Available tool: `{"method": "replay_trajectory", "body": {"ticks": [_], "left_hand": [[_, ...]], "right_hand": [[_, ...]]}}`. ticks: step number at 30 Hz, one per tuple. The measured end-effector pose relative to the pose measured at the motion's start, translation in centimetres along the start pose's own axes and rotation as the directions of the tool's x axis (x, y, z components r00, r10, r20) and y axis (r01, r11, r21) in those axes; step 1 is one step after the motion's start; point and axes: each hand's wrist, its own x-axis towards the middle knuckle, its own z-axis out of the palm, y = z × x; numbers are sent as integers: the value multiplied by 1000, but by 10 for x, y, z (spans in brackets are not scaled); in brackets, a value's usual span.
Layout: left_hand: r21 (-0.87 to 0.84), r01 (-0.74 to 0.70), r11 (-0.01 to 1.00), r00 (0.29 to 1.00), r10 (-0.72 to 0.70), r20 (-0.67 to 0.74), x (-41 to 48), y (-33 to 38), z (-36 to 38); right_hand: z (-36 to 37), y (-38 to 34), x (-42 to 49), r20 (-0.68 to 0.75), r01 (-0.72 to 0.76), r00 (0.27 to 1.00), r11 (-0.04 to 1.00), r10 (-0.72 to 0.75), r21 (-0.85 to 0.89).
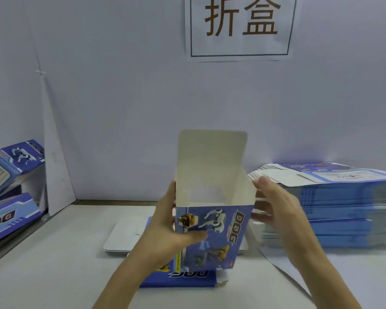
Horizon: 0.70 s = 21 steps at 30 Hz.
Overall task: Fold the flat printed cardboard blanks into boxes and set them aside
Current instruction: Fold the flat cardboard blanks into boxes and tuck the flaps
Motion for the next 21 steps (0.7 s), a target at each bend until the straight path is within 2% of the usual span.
{"method": "replay_trajectory", "body": {"ticks": [2, 3, 4, 6, 7, 10, 13, 16, 19, 21], "left_hand": [[123, 83, 989, 996, -88, 33, 2, 2, 5], [130, 122, 984, 991, -127, 33, 2, 4, 4], [66, 163, 984, 986, -165, 24, 1, 7, 2], [-143, 190, 971, 982, -188, 30, -1, 9, -3], [-192, 187, 963, 982, -185, 28, -3, 11, -4], [-224, 169, 960, 981, -186, -55, -3, 15, -2], [-286, 201, 937, 958, -249, -143, -1, 18, -1], [-286, 211, 935, 955, -260, -144, -3, 21, -2], [-227, 197, 954, 957, -238, -168, -7, 24, 6], [-135, 162, 978, 954, -190, -231, -5, 23, 9]], "right_hand": [[5, 5, 0, -15, -17, 1000, 988, 15, -154], [7, 6, 0, -38, -29, 999, 974, 21, -223], [8, 8, 1, -56, -47, 998, 967, 34, -250], [7, 7, 2, -61, -91, 995, 976, 80, -196], [6, 6, 2, -55, -108, 993, 981, 101, -162], [5, 7, 3, -52, -143, 989, 980, 137, -140], [3, 8, 2, -16, -282, 960, 956, 281, -80], [-1, 6, 3, 73, -368, 928, 929, 364, 37], [4, -1, 1, 93, -327, 938, 941, 335, -88], [7, -2, 1, 22, -329, 943, 940, 333, -95]]}}
